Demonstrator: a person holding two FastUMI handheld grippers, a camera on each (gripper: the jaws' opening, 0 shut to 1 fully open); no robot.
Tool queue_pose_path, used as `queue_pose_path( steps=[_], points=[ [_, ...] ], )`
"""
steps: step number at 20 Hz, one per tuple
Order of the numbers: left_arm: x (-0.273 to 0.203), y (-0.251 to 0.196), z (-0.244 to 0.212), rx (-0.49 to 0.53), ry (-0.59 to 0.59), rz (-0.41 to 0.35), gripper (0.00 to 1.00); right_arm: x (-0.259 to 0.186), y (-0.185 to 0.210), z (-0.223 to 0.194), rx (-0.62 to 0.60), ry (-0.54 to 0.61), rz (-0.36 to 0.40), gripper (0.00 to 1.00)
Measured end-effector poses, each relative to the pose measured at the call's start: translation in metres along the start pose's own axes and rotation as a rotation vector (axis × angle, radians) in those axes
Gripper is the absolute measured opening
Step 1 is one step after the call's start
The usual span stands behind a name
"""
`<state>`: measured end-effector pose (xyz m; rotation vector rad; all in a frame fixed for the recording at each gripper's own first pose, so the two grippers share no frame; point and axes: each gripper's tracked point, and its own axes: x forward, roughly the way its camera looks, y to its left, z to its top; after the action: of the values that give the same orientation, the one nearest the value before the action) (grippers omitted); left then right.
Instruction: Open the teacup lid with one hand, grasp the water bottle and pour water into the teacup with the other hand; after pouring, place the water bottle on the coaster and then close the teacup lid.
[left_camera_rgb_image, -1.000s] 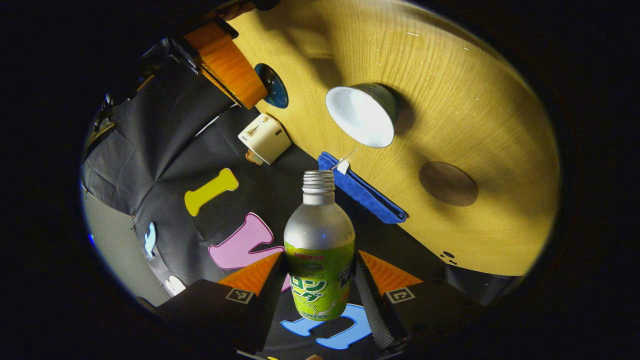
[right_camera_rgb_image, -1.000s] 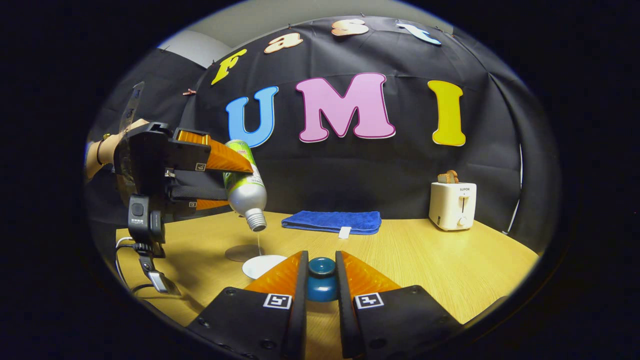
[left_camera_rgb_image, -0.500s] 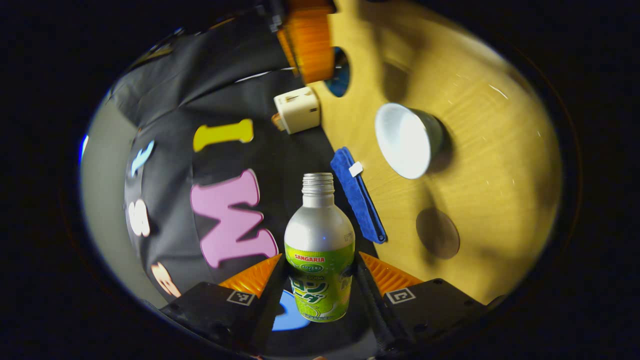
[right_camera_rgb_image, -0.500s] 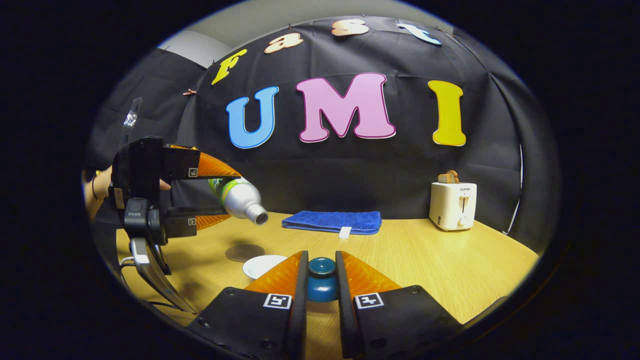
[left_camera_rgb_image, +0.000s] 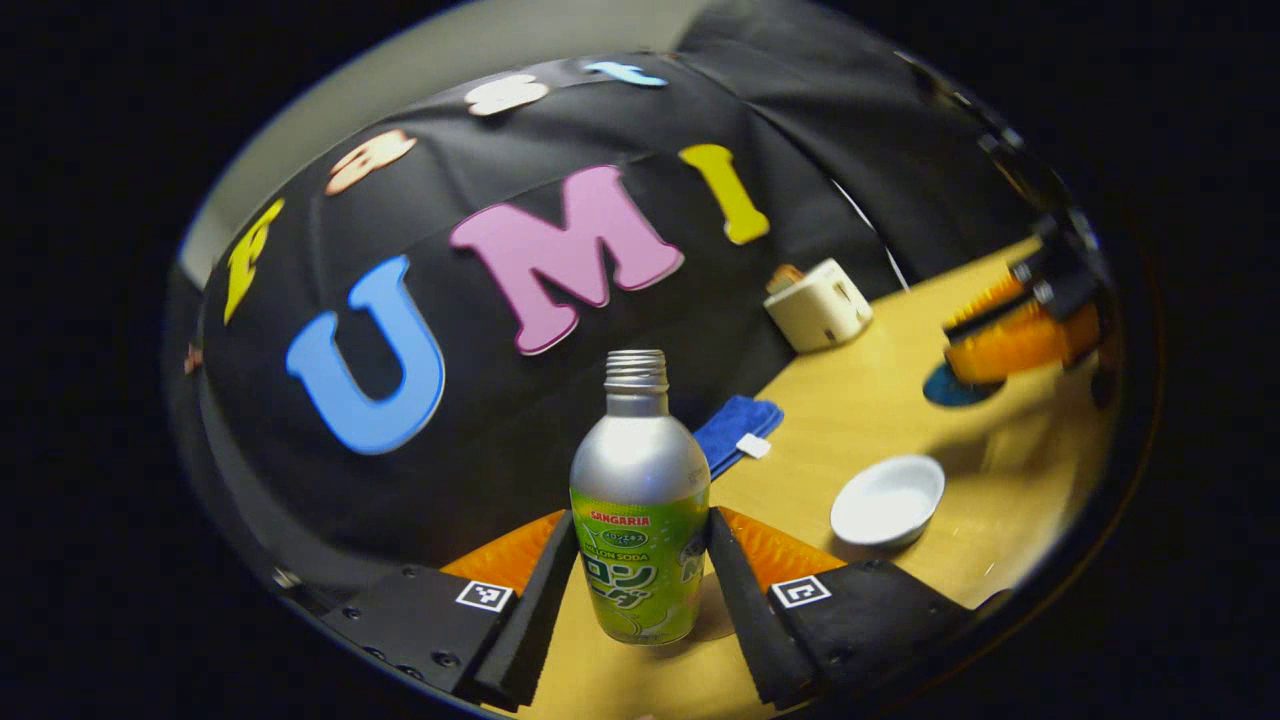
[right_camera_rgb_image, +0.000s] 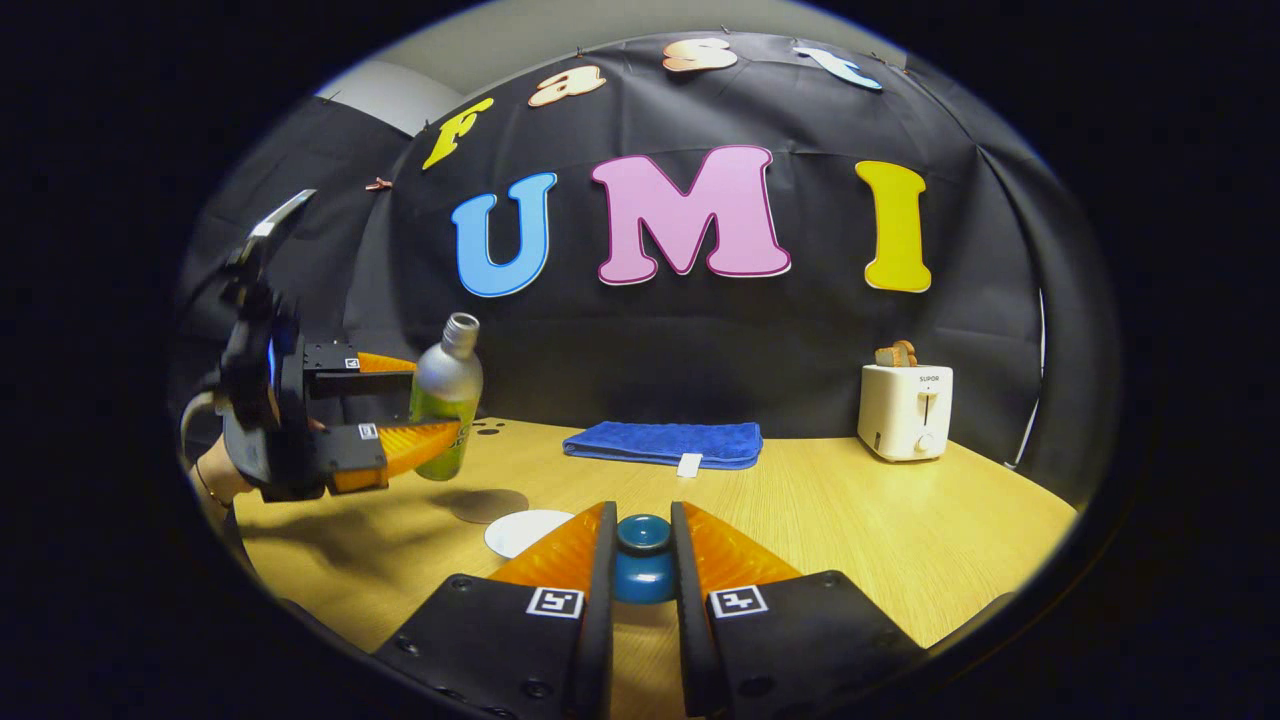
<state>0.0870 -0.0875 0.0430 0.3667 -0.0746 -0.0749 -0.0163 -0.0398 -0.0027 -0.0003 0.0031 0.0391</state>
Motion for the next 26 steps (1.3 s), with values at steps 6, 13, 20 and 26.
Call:
queue_pose_path(
  steps=[6, 13, 20, 26],
  points=[
    [0.025, 0.044, -0.028, -0.423, 0.002, 0.051, 0.79, 0.0, 0.0, 0.0, 0.0, 0.0, 0.0, 0.31],
    [0.041, 0.039, -0.061, -0.513, 0.071, 0.036, 0.79, 0.0, 0.0, 0.0, 0.0, 0.001, 0.0, 0.31],
    [0.044, 0.022, -0.058, -0.505, 0.085, -0.004, 0.8, 0.0, 0.0, 0.0, 0.0, 0.001, 0.0, 0.31],
    [0.045, 0.01, -0.062, -0.475, 0.102, -0.045, 0.83, 0.0, 0.0, 0.0, 0.0, 0.001, 0.0, 0.31]
  ],
)
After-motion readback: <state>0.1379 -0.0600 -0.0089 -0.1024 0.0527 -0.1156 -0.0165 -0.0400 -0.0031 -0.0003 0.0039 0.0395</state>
